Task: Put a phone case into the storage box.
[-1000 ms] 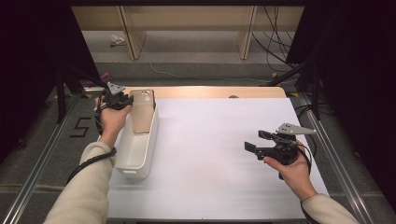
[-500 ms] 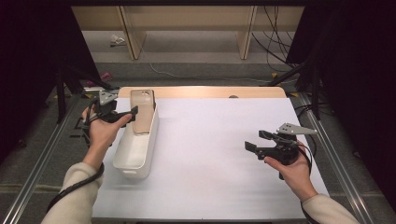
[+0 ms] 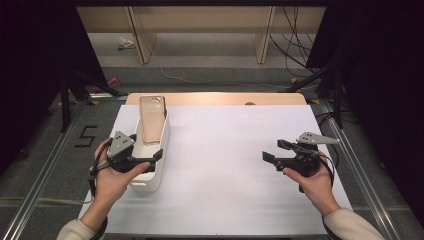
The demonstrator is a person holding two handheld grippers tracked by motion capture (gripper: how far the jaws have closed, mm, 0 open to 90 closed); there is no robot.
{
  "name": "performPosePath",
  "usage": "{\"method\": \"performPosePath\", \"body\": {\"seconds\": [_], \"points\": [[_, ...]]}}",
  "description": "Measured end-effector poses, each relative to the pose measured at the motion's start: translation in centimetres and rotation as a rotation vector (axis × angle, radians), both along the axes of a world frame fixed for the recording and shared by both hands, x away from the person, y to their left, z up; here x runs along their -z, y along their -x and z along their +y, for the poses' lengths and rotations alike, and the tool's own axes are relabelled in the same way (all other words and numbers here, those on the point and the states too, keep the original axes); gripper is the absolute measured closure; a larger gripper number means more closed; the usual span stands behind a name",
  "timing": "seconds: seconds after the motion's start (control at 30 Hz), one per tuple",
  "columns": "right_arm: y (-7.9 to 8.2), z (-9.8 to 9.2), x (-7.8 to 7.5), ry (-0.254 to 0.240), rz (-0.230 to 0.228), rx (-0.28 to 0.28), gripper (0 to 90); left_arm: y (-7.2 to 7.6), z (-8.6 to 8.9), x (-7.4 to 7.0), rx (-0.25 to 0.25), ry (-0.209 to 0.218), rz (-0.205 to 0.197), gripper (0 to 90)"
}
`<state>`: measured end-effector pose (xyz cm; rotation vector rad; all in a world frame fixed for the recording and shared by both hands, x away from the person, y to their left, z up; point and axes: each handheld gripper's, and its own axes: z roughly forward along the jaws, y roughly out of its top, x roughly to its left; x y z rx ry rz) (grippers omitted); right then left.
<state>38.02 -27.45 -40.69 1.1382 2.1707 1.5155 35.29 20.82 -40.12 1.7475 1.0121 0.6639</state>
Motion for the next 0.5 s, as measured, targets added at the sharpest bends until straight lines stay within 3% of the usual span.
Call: {"method": "performPosePath", "body": {"seconds": [0.2,0.5], "points": [[0.0,0.1,-0.1,-0.001,-0.004,-0.006,16.7,1.0,-0.5,0.5,0.011,-0.006,-0.051,0.0],[0.2,0.1,-0.2,-0.004,-0.010,-0.019,16.6,2.2,-1.0,1.2,0.022,-0.037,-0.057,0.0]]}}
